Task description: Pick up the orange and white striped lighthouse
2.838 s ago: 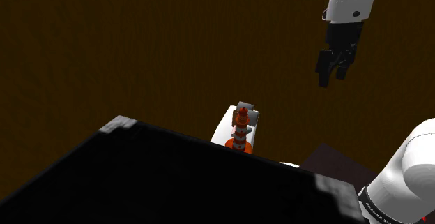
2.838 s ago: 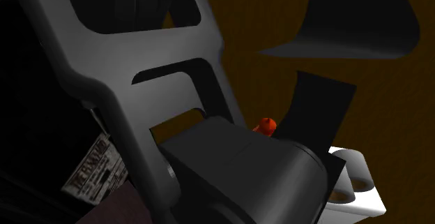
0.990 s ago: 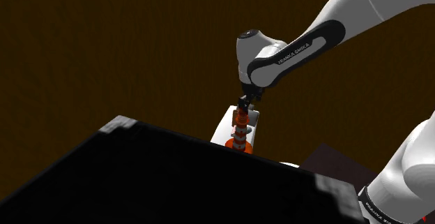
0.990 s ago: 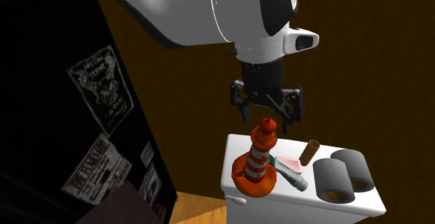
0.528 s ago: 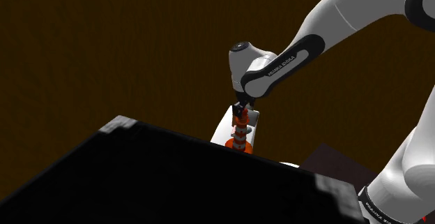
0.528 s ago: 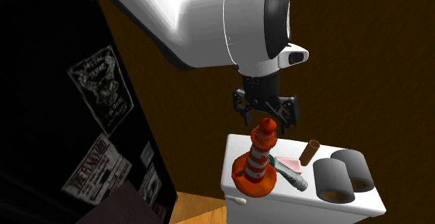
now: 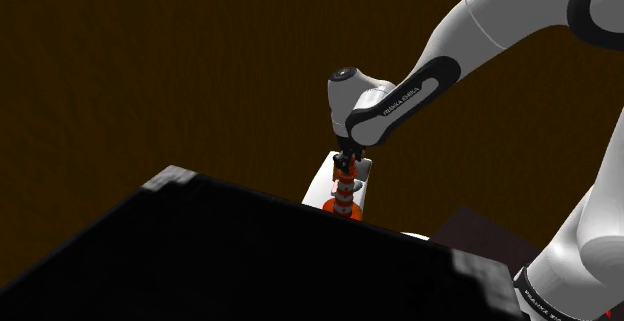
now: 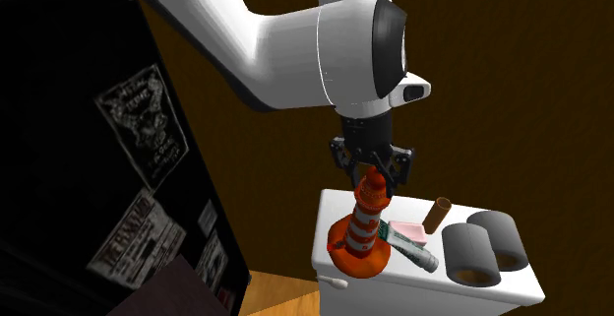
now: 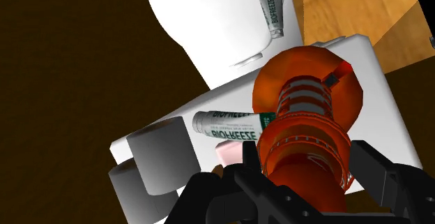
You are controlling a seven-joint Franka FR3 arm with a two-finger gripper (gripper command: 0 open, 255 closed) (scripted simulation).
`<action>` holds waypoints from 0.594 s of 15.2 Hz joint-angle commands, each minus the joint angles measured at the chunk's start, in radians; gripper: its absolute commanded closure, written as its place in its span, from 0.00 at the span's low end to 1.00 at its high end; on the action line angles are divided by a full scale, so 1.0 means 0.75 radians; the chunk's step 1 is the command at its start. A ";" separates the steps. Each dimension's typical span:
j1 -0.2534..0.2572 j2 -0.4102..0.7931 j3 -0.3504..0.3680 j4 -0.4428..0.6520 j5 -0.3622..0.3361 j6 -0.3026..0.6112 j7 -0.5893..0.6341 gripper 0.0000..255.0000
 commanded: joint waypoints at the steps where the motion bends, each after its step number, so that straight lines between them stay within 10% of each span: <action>1: 0.000 0.001 0.000 -0.001 0.000 0.000 0.000 1.00; 9: -0.002 -0.037 0.006 0.005 0.021 -0.042 -0.024 1.00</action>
